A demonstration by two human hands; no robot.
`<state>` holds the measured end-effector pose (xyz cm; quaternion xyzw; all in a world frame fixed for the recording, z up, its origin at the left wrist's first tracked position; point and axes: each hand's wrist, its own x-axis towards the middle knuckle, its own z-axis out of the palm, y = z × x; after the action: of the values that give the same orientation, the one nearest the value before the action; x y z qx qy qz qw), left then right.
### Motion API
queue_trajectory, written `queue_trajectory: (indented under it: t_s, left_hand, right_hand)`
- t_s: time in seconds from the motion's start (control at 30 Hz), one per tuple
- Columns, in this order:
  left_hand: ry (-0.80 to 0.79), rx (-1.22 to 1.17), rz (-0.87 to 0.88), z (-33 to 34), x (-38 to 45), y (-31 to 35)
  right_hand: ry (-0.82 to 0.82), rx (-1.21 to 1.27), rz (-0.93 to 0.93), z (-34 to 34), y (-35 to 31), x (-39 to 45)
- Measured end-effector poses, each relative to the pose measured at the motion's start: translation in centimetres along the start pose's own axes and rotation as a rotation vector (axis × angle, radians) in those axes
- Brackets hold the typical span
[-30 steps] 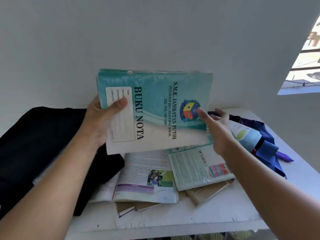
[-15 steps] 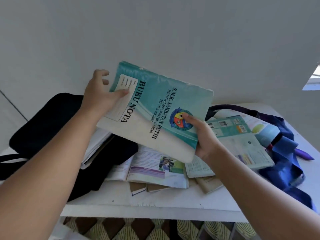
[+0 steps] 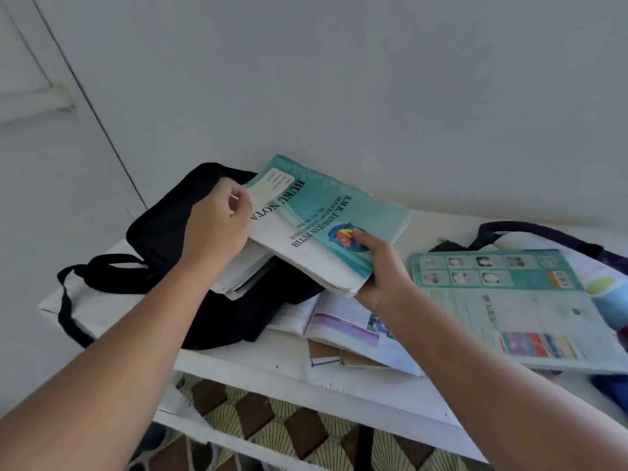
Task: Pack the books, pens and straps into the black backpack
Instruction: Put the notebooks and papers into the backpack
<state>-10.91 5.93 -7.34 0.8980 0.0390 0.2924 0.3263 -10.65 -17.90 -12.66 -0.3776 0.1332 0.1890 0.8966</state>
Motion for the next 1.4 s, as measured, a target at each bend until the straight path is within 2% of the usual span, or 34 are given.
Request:
queue_trajectory:
  t_s: [0.13, 0.3, 0.5, 0.73, 0.83, 1.07, 1.23, 1.4]
  left_hand:
    - [-0.187, 0.296, -0.090, 0.5, 0.2, -4.4]
    - [-0.215, 0.472, -0.072, 1.6, 2.0, -6.7]
    - [-0.395, 0.687, -0.190, 3.6, 4.2, -8.3]
    - [-0.160, 0.638, 0.005, 3.1, 6.8, -9.5]
    - [-0.115, 0.641, 0.067, 1.6, 8.5, -9.1]
    - [-0.143, 0.583, 0.144, -1.1, 10.2, -8.1]
    - [-0.195, 0.575, 0.169, -2.3, 9.9, -7.6]
    - [-0.219, 0.546, 0.183, -2.3, 9.3, -7.9]
  right_hand:
    - [0.050, -0.064, 0.046, -0.8, 1.8, 0.3]
    - [0.071, -0.105, 0.052, -2.6, 1.2, 0.3]
    - [0.124, -0.161, 0.077, -4.1, 0.1, -0.1]
    - [0.150, -0.206, 0.072, -2.7, -0.1, 0.7]
    - [0.167, -0.231, 0.089, -0.3, 0.0, 1.7]
    - [0.238, -0.189, 0.129, 8.4, 2.7, 6.0]
    - [0.217, -0.194, 0.180, 15.2, 6.4, 9.1]
    - [0.231, -0.252, 0.183, 17.6, 10.7, 13.4]
